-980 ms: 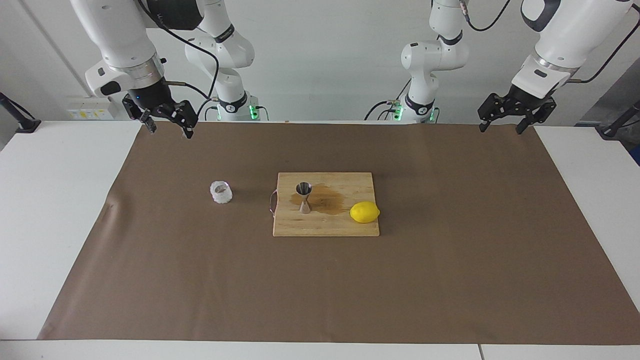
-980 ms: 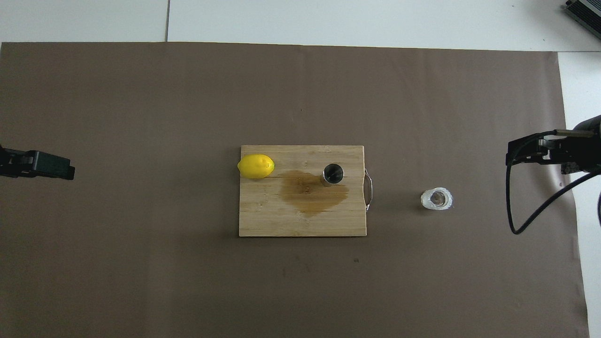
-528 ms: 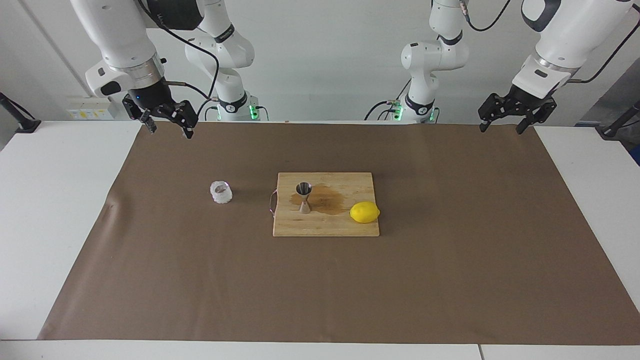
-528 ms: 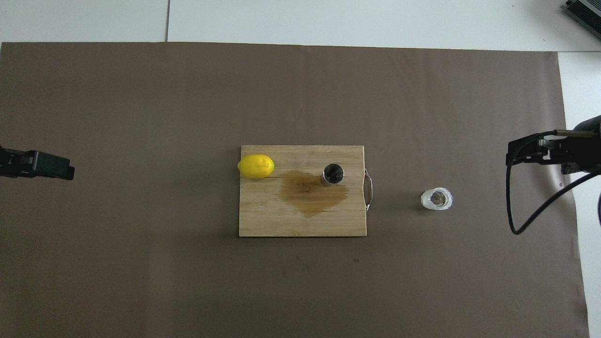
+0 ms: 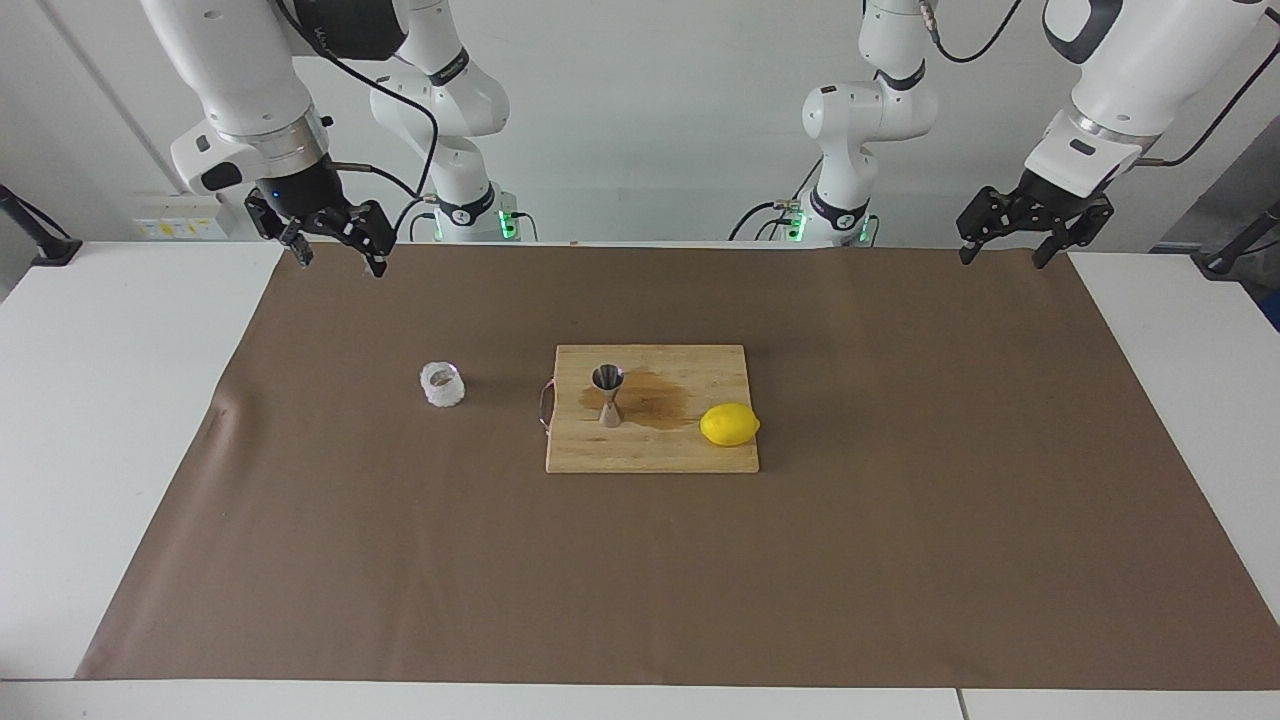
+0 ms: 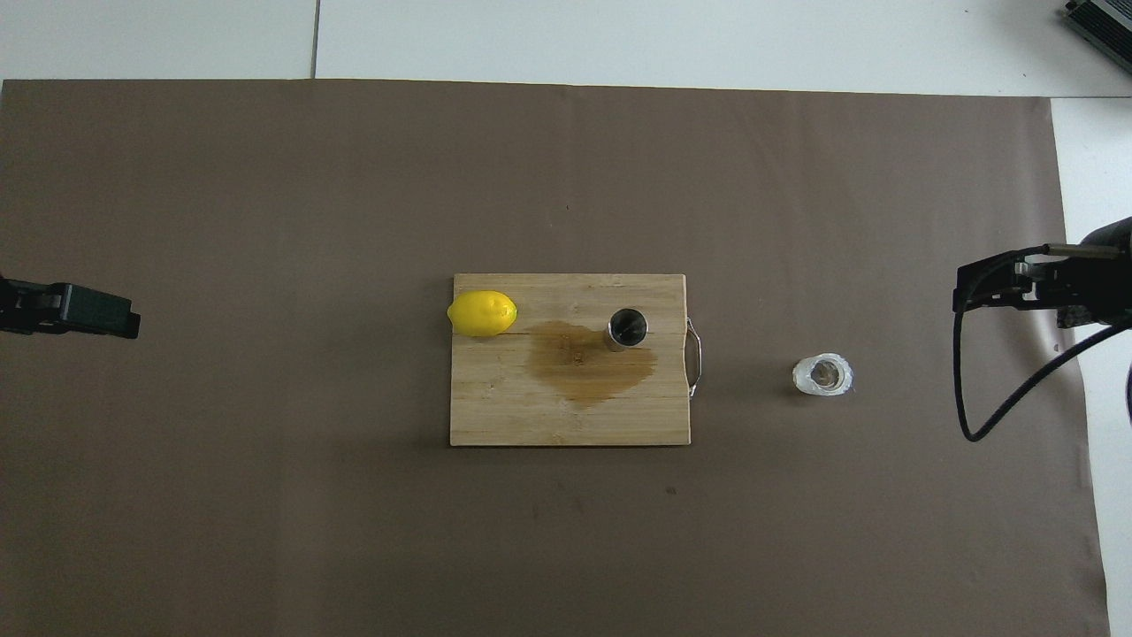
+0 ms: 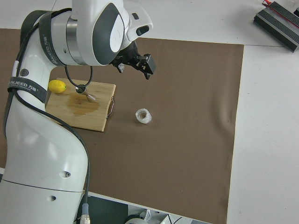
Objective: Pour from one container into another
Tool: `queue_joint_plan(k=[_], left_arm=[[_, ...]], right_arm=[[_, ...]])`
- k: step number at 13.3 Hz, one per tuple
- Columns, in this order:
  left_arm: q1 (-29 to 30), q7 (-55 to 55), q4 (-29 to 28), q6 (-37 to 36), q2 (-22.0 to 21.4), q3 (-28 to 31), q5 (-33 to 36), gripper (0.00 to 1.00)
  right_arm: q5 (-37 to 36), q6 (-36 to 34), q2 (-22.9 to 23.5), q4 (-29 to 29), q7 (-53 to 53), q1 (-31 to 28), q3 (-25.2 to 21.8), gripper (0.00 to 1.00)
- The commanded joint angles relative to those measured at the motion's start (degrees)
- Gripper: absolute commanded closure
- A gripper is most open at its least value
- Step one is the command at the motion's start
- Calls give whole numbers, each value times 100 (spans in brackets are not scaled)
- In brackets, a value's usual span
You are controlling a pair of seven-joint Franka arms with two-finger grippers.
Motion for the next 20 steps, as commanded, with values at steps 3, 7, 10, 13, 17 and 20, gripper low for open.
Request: queue_joint_plan(k=[3,7,10,13,17,20], left_arm=[[-28,46,-137,-10,-146,44,77,0],[-28,46,-128,-10,-137,45,77,0],[-28,46,-137,-10,-137,45,77,0],[-28,46,-137,-10,-137,45,77,0],[-28,46,-128,-10,-137,45,77,0],[-28,46,-128,-10,-137,45,77,0]], right_arm=[[-27,-86,7,24,86,-48,35,0],[-27,-86,7,24,86,-48,35,0],[-27,-234,-1,24,-36,-14,26,0],[139,-61,-150,-309,-1087,-30,35,0],[280,878,-510,-1187,-3214,-48,26,0],[753,1625,-906,-2126,-4437,-74,9,0]])
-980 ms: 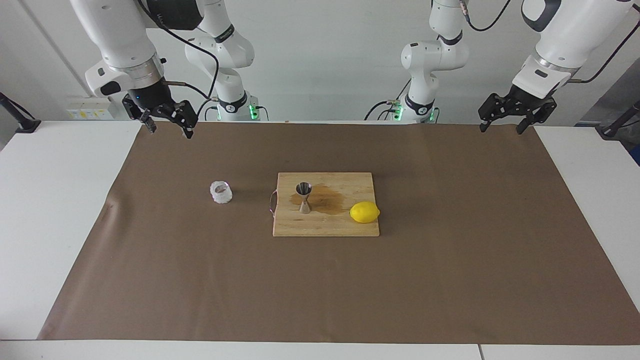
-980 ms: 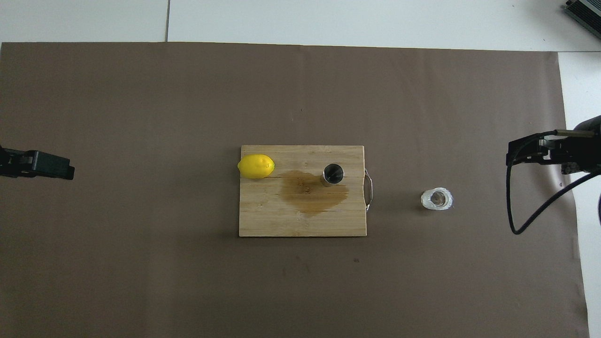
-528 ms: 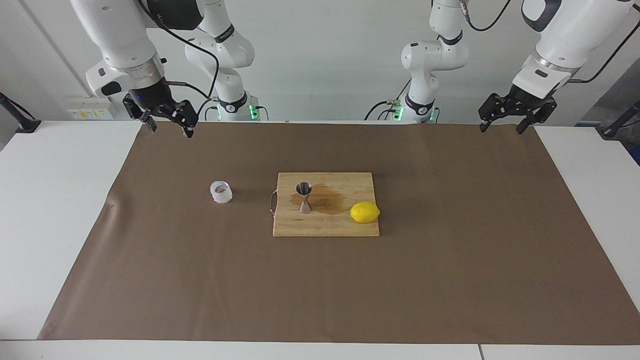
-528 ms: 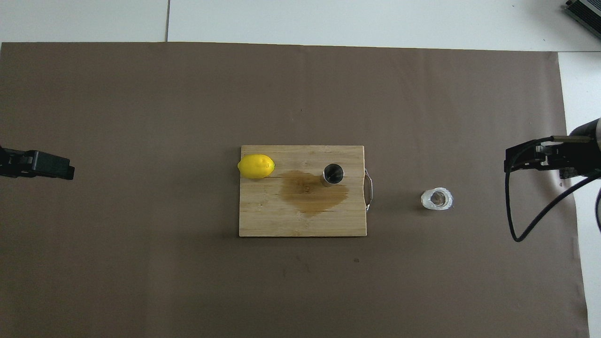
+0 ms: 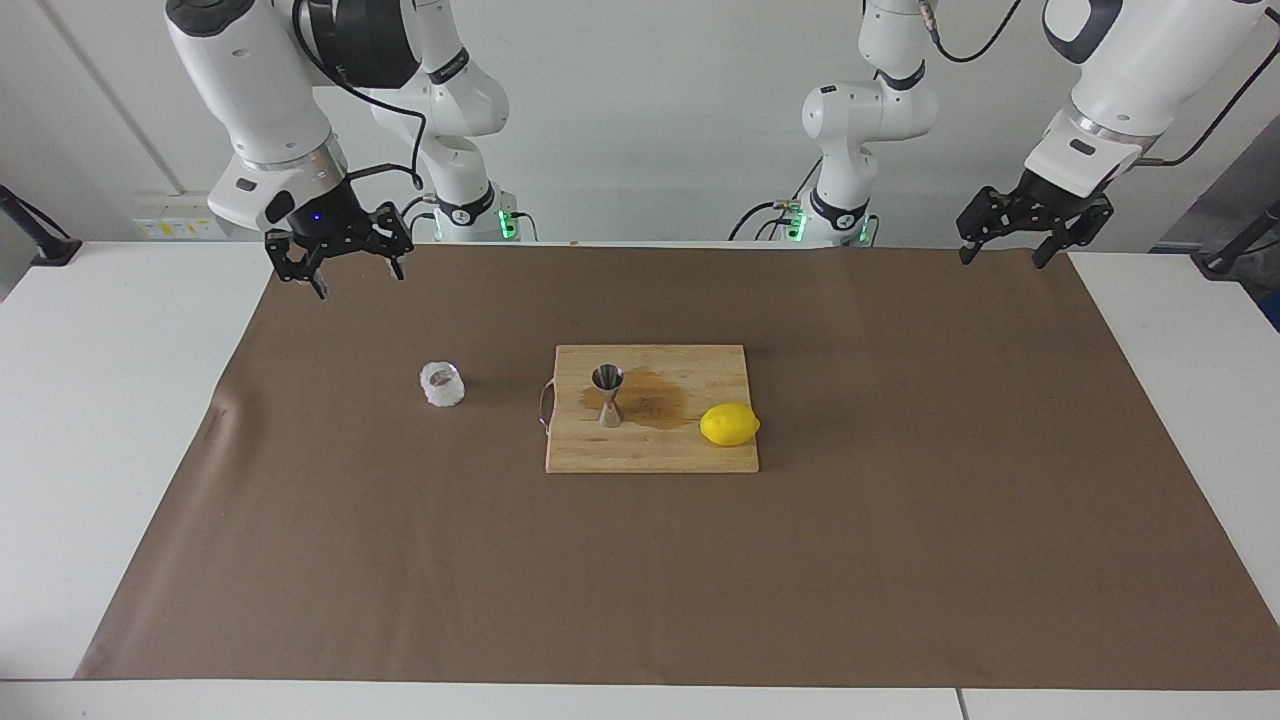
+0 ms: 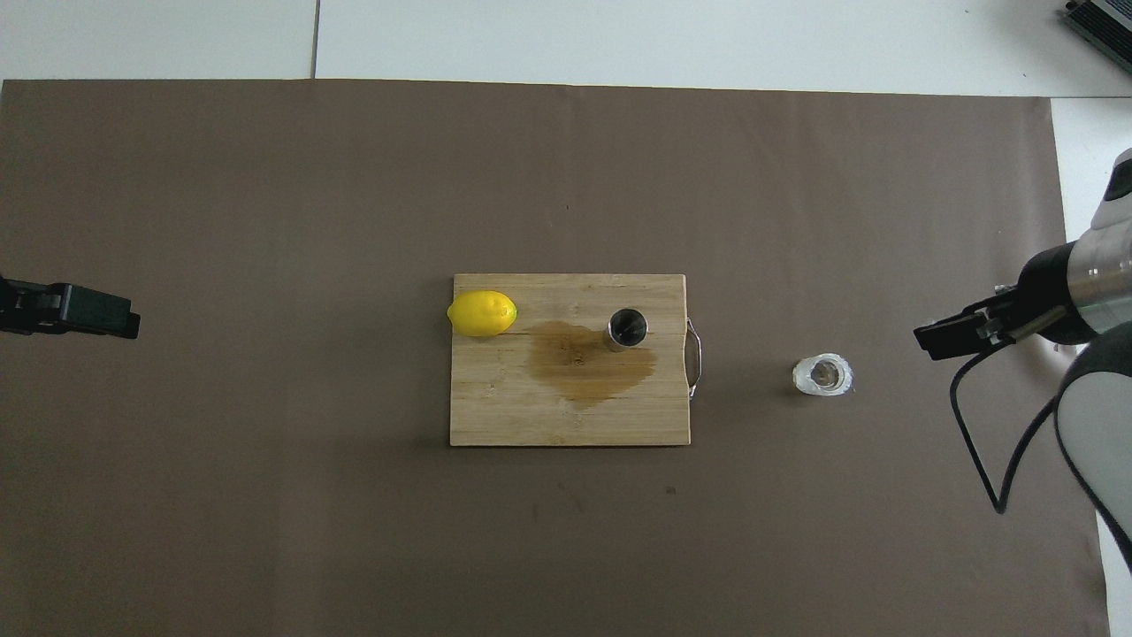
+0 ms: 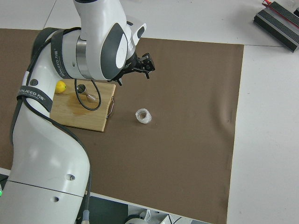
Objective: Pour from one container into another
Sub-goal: 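Open the right gripper and reach toward the small white cup, then close the right gripper around the small white cup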
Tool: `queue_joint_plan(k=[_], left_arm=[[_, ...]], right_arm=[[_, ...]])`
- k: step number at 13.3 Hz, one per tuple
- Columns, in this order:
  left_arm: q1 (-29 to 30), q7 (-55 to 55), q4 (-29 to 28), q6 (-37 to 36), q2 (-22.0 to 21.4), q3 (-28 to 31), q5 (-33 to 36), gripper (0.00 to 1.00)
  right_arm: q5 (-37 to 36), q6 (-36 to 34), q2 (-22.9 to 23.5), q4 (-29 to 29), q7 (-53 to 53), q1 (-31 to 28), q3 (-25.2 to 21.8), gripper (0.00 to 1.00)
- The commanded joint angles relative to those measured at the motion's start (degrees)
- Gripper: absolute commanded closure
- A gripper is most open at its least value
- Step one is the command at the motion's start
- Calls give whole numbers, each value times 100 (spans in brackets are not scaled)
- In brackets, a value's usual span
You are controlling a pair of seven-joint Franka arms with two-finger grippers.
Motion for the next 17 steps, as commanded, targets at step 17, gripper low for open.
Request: queue_joint_plan(k=[17], left_arm=[[-28,55,-128,-10,-146,44,77,0]], right_arm=[[3804,2315,855,-2659,-9181,-1391,1,0]])
